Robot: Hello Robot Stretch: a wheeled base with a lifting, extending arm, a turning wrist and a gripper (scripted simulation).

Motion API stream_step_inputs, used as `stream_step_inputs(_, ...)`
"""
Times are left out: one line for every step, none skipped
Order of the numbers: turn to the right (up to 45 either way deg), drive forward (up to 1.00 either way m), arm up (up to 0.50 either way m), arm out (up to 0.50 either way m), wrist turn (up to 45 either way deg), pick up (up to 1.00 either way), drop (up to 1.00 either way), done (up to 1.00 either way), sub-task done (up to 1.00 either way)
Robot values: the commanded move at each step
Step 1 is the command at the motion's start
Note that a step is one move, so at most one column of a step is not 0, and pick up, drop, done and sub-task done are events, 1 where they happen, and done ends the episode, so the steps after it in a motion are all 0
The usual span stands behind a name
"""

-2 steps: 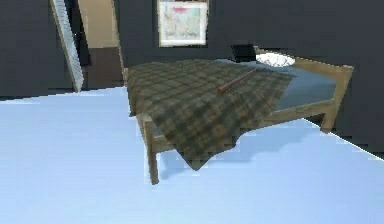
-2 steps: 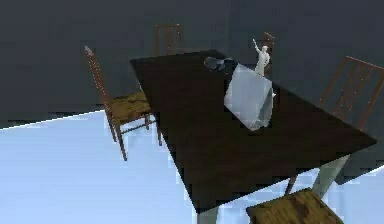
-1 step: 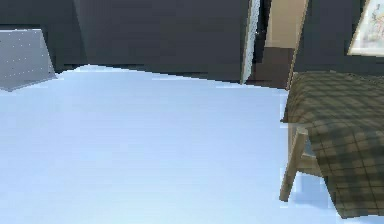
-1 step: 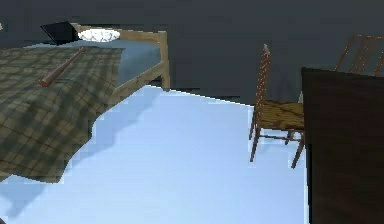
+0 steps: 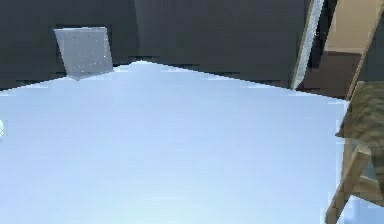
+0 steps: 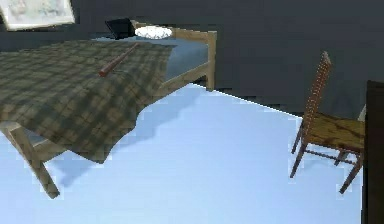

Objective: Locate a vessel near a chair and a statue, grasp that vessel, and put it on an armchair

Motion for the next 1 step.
stream_step_inputs(0.0, 0.1, 0.0, 0.0, 0.0, 0.0, 0.0, 0.0, 0.0)
